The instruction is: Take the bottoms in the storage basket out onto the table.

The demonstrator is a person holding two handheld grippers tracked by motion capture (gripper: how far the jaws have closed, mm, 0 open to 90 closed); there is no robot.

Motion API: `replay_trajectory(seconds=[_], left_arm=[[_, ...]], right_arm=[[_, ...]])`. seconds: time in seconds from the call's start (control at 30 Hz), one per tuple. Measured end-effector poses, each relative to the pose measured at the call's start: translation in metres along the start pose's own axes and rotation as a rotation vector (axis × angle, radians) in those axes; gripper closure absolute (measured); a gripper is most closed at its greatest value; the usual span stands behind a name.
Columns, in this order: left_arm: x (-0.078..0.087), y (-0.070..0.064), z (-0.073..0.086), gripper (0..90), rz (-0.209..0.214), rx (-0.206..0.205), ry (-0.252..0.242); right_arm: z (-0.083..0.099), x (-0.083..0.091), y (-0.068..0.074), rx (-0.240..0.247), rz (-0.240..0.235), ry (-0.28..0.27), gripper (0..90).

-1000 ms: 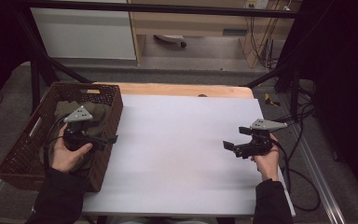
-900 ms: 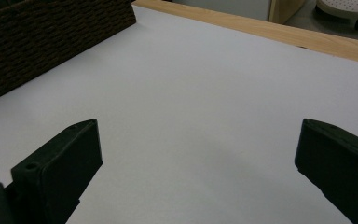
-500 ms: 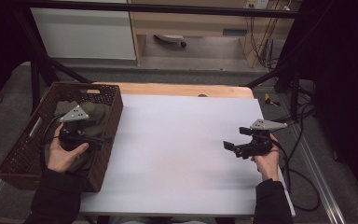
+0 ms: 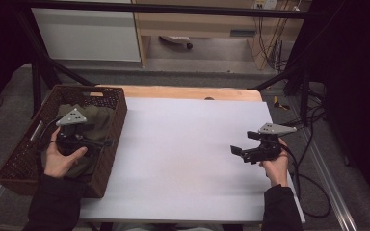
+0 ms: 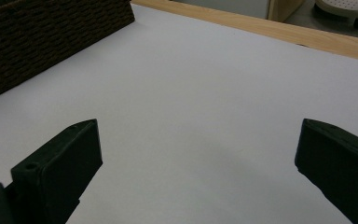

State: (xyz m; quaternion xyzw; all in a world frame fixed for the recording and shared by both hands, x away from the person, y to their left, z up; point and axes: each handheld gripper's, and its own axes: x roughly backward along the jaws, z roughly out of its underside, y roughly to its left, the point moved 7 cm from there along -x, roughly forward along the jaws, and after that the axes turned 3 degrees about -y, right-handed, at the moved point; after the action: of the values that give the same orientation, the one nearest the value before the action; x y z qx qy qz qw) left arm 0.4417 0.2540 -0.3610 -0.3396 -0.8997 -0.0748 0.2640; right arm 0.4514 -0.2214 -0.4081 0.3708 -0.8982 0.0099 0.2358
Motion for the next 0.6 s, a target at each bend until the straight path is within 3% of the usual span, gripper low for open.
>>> replay_trajectory(seconds=[0.6], left_arm=[[0.016,0.016,0.001,3.1,-0.056,0.024,0.006]], right_arm=[[0.0,0.001,0.0,0.001,0.004,0.005,1.2]])
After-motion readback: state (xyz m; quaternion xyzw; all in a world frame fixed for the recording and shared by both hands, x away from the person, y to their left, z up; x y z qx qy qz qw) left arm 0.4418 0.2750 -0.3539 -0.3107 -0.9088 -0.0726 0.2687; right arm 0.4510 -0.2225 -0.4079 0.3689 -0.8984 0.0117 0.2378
